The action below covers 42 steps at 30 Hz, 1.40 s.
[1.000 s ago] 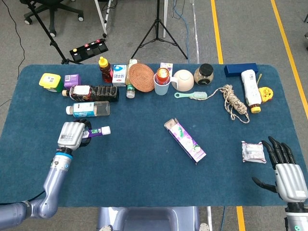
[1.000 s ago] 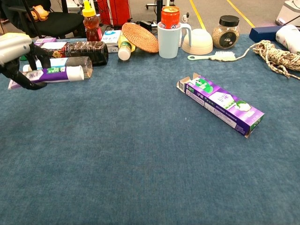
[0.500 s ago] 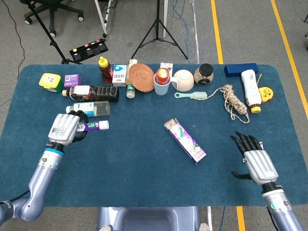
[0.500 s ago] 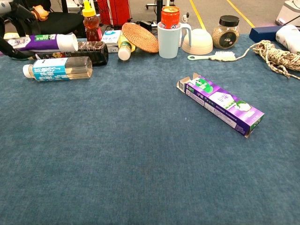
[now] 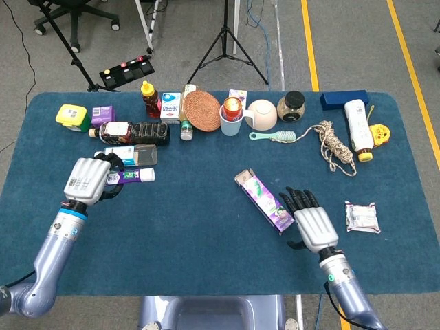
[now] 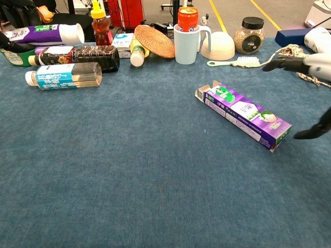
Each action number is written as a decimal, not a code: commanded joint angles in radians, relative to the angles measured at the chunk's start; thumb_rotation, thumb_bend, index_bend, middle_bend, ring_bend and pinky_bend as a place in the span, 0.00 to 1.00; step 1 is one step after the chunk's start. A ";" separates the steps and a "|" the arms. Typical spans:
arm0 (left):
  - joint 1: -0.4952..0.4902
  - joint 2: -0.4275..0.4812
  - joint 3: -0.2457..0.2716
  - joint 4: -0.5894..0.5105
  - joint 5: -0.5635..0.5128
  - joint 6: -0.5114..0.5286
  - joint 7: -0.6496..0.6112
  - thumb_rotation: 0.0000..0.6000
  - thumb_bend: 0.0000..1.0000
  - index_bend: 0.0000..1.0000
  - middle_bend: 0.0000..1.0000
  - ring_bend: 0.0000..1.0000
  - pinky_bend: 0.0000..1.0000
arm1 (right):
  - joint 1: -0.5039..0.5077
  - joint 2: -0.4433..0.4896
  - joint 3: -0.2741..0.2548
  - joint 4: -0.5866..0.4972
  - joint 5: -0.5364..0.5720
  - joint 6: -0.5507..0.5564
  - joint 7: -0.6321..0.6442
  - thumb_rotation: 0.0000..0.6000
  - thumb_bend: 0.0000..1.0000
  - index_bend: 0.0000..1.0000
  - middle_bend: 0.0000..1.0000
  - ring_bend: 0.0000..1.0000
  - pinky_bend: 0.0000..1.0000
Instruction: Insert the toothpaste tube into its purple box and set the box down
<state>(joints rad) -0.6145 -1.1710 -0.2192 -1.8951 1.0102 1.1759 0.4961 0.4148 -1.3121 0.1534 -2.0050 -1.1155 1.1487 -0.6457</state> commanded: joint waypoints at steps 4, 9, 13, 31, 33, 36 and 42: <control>0.005 0.010 0.006 0.002 0.012 -0.001 -0.029 1.00 0.34 0.54 0.38 0.36 0.60 | 0.066 -0.192 -0.006 0.015 0.074 0.105 -0.178 1.00 0.00 0.03 0.00 0.00 0.00; 0.011 0.015 0.013 0.008 0.022 -0.005 -0.057 1.00 0.34 0.54 0.38 0.36 0.60 | 0.091 -0.285 -0.010 0.103 0.058 0.145 -0.224 1.00 0.00 0.03 0.00 0.00 0.00; 0.018 0.023 0.015 0.015 0.034 -0.002 -0.084 1.00 0.34 0.54 0.38 0.36 0.60 | 0.103 -0.324 -0.010 0.181 0.050 0.158 -0.232 1.00 0.00 0.03 0.00 0.00 0.00; 0.038 0.050 0.020 0.051 0.062 -0.013 -0.166 1.00 0.34 0.54 0.38 0.36 0.60 | 0.137 -0.278 0.037 0.405 0.117 0.102 -0.201 1.00 0.00 0.02 0.00 0.00 0.00; 0.039 0.048 0.023 0.055 0.065 -0.014 -0.170 1.00 0.34 0.54 0.38 0.36 0.60 | 0.143 -0.261 0.042 0.418 0.126 0.083 -0.190 1.00 0.00 0.02 0.00 0.00 0.00; 0.041 0.045 0.026 0.057 0.071 -0.013 -0.176 1.00 0.34 0.54 0.38 0.36 0.60 | 0.154 -0.242 0.040 0.435 0.132 0.050 -0.181 1.00 0.00 0.02 0.00 0.00 0.00; 0.047 0.039 0.031 0.060 0.086 -0.008 -0.186 1.00 0.33 0.54 0.38 0.36 0.60 | 0.185 -0.175 0.048 0.423 0.219 -0.072 -0.144 1.00 0.00 0.02 0.04 0.02 0.05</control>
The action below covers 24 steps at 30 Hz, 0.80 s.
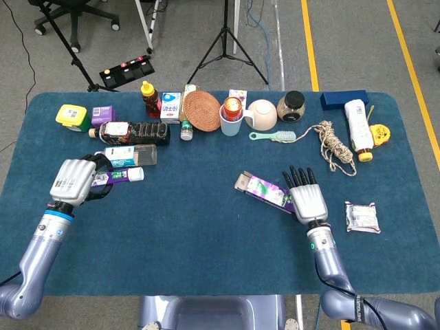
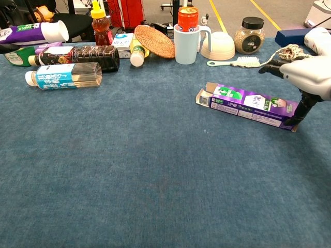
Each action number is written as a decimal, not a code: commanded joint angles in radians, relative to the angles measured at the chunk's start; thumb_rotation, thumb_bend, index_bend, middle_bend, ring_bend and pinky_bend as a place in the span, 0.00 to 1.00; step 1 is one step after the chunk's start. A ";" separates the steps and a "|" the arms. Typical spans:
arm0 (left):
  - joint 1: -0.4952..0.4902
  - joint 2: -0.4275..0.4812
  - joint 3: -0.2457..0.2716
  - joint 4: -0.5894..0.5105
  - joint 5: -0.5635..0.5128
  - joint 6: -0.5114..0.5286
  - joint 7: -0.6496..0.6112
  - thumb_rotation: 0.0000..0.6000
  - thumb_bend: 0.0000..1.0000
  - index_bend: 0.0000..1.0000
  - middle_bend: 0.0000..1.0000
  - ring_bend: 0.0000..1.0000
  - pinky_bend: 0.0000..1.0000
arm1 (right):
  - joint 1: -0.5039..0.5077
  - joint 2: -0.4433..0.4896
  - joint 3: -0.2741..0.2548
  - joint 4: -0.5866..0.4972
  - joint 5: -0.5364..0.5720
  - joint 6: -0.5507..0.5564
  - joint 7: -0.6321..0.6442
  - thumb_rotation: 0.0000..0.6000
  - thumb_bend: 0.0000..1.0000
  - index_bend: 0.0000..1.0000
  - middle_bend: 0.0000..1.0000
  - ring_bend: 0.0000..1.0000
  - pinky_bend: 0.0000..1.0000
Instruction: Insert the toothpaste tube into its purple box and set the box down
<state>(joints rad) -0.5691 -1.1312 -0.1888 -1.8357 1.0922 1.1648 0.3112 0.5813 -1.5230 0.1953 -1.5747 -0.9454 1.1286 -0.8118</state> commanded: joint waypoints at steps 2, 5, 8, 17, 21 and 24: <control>0.003 0.000 0.001 -0.001 0.007 0.006 -0.003 1.00 0.34 0.54 0.38 0.36 0.60 | 0.026 0.047 0.011 -0.014 0.083 -0.072 0.030 1.00 0.00 0.02 0.06 0.04 0.08; 0.005 0.003 0.000 -0.002 0.009 0.008 -0.003 1.00 0.34 0.54 0.38 0.36 0.60 | 0.036 0.053 0.018 -0.015 0.119 -0.087 0.042 1.00 0.01 0.04 0.11 0.10 0.14; 0.009 0.009 -0.001 0.000 0.006 0.010 -0.009 1.00 0.34 0.54 0.38 0.36 0.60 | 0.049 0.046 0.022 0.001 0.146 -0.088 0.052 1.00 0.04 0.08 0.16 0.15 0.20; 0.020 0.025 -0.005 0.018 0.005 0.006 -0.039 1.00 0.34 0.54 0.38 0.36 0.60 | 0.084 0.019 0.020 0.020 0.221 -0.081 0.043 1.00 0.12 0.16 0.26 0.29 0.40; 0.023 0.030 -0.005 0.026 0.007 0.002 -0.053 1.00 0.34 0.54 0.38 0.36 0.60 | 0.094 0.009 0.017 0.032 0.219 -0.077 0.056 1.00 0.18 0.26 0.34 0.36 0.48; 0.026 0.035 -0.006 0.035 0.007 -0.002 -0.066 1.00 0.34 0.54 0.38 0.36 0.60 | 0.099 -0.004 0.010 0.055 0.191 -0.066 0.068 1.00 0.21 0.35 0.41 0.43 0.50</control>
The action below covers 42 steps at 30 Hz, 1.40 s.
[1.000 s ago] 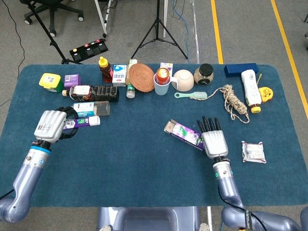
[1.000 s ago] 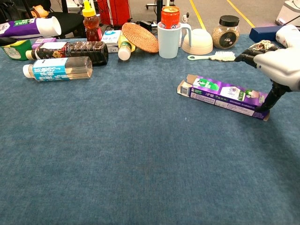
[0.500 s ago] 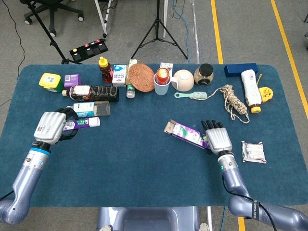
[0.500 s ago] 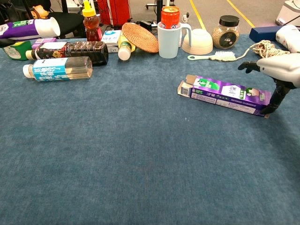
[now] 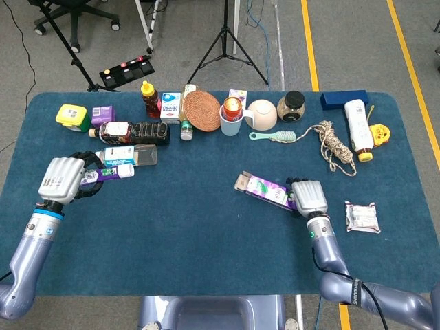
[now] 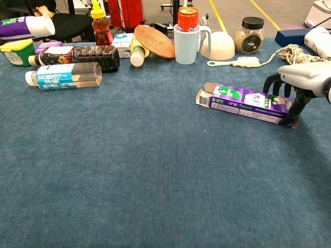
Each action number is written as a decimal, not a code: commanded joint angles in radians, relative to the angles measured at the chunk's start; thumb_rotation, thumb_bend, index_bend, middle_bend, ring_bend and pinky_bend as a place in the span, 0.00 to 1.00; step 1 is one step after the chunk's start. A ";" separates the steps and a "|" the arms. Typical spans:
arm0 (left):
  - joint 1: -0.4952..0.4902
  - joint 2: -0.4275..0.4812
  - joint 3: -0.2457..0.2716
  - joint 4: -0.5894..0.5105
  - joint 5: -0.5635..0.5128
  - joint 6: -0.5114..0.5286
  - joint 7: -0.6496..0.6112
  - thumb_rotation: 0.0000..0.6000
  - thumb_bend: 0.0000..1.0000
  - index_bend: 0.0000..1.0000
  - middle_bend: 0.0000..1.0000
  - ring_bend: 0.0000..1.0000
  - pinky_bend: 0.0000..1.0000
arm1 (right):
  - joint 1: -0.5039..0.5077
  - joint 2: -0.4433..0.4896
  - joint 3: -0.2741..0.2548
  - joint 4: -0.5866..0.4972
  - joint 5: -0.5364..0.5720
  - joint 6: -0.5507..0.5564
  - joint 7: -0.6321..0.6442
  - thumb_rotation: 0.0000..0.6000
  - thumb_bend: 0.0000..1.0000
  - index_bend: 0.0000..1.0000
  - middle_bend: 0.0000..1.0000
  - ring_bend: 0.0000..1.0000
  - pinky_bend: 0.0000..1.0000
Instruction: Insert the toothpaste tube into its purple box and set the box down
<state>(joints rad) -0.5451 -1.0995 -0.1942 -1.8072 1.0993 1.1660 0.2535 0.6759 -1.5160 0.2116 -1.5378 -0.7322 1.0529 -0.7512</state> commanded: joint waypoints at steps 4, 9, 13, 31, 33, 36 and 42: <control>0.005 0.008 -0.001 0.015 0.003 -0.009 -0.023 1.00 0.33 0.54 0.38 0.36 0.60 | 0.005 -0.021 -0.019 0.041 -0.051 0.011 0.035 1.00 0.26 0.41 0.48 0.49 0.52; 0.009 0.014 -0.002 0.020 0.010 -0.009 -0.032 1.00 0.34 0.54 0.38 0.36 0.60 | -0.004 0.002 -0.035 0.035 -0.123 -0.007 0.109 1.00 0.28 0.43 0.49 0.51 0.55; 0.011 0.020 0.000 0.020 0.022 -0.008 -0.033 1.00 0.34 0.54 0.38 0.36 0.60 | -0.012 0.040 -0.044 0.000 -0.186 -0.020 0.168 1.00 0.28 0.43 0.49 0.51 0.55; -0.014 0.030 0.056 -0.022 0.139 -0.034 0.111 1.00 0.33 0.54 0.38 0.36 0.60 | -0.020 0.232 -0.093 -0.303 -0.358 -0.049 0.232 1.00 0.29 0.43 0.49 0.49 0.56; -0.025 0.015 0.058 -0.042 0.127 -0.040 0.157 1.00 0.33 0.54 0.38 0.36 0.60 | -0.011 0.217 -0.098 -0.330 -0.333 -0.043 0.189 1.00 0.29 0.43 0.49 0.49 0.56; -0.039 -0.007 0.057 -0.067 0.101 -0.044 0.215 1.00 0.33 0.54 0.38 0.36 0.60 | 0.004 0.198 -0.102 -0.362 -0.303 -0.028 0.132 1.00 0.29 0.43 0.49 0.49 0.56; -0.067 -0.050 0.062 -0.113 0.060 -0.052 0.311 1.00 0.33 0.54 0.38 0.36 0.60 | 0.027 0.158 -0.098 -0.421 -0.266 0.019 0.050 1.00 0.29 0.43 0.49 0.49 0.57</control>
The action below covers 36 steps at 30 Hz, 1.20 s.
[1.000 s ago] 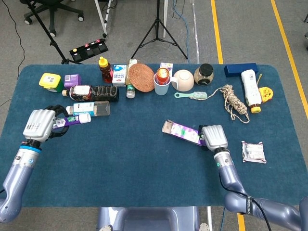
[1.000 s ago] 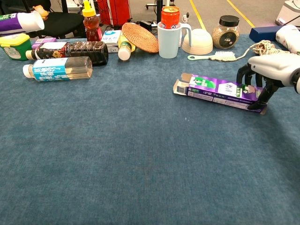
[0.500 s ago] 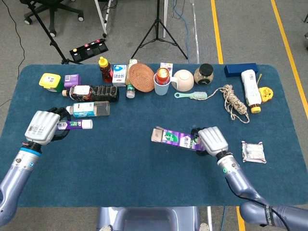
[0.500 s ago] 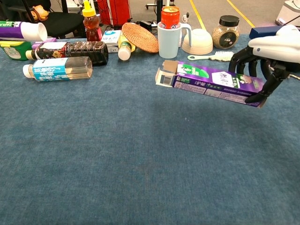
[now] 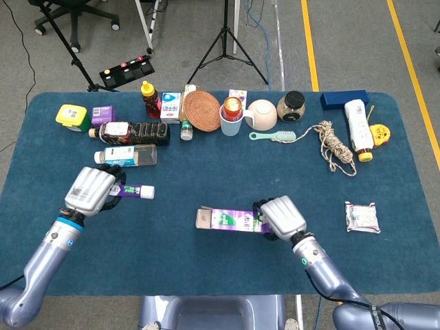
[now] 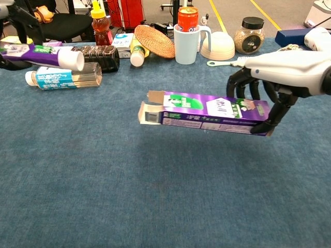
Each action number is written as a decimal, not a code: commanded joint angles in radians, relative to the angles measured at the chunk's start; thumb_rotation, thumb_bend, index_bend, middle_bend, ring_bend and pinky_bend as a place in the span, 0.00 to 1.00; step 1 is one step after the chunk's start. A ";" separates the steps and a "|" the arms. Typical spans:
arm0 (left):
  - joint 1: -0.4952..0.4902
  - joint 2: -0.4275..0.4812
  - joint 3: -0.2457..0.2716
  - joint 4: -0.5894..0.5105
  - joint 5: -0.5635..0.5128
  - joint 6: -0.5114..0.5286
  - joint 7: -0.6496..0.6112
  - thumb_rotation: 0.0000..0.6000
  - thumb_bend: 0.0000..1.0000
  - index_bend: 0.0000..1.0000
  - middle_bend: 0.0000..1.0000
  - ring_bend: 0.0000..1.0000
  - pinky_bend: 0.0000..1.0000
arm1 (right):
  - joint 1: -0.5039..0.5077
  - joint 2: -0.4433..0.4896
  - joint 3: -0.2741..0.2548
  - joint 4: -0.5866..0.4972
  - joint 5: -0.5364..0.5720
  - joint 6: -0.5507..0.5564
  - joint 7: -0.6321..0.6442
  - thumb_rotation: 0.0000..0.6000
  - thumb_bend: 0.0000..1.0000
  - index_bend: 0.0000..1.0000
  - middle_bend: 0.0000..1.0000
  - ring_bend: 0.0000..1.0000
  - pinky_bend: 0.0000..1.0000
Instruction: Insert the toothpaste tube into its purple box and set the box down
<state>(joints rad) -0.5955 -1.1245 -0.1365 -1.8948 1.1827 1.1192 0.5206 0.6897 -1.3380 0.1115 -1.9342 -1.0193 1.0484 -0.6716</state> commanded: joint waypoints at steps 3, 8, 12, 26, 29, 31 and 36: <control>-0.028 -0.046 0.010 -0.042 -0.041 -0.007 0.081 1.00 0.33 0.54 0.38 0.36 0.60 | 0.024 -0.038 0.016 -0.041 0.054 0.046 -0.054 1.00 0.29 0.43 0.49 0.49 0.57; -0.044 -0.081 0.013 -0.064 -0.069 0.000 0.129 1.00 0.33 0.54 0.38 0.36 0.60 | 0.056 -0.073 0.049 -0.043 0.128 0.083 -0.098 1.00 0.29 0.43 0.49 0.49 0.57; -0.052 -0.094 0.009 -0.072 -0.086 0.010 0.150 1.00 0.33 0.54 0.38 0.36 0.60 | 0.071 -0.094 0.063 -0.030 0.160 0.102 -0.114 1.00 0.29 0.43 0.49 0.49 0.57; -0.117 -0.155 -0.022 -0.066 -0.199 0.016 0.213 1.00 0.33 0.54 0.38 0.36 0.60 | 0.122 -0.128 0.096 -0.016 0.227 0.131 -0.118 1.00 0.29 0.43 0.49 0.49 0.58; -0.127 -0.164 -0.021 -0.066 -0.211 0.021 0.224 1.00 0.33 0.54 0.38 0.36 0.60 | 0.124 -0.125 0.093 -0.026 0.221 0.134 -0.110 1.00 0.29 0.43 0.49 0.49 0.58; -0.132 -0.168 -0.022 -0.067 -0.216 0.025 0.228 1.00 0.33 0.54 0.38 0.36 0.60 | 0.124 -0.124 0.091 -0.033 0.218 0.135 -0.101 1.00 0.29 0.43 0.49 0.49 0.58; -0.143 -0.177 -0.018 -0.073 -0.227 0.035 0.238 1.00 0.33 0.54 0.38 0.36 0.60 | 0.127 -0.125 0.078 -0.045 0.203 0.141 -0.097 1.00 0.29 0.43 0.49 0.49 0.58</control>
<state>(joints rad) -0.7375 -1.3008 -0.1544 -1.9666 0.9561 1.1533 0.7590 0.8164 -1.4627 0.1902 -1.9781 -0.8148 1.1887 -0.7694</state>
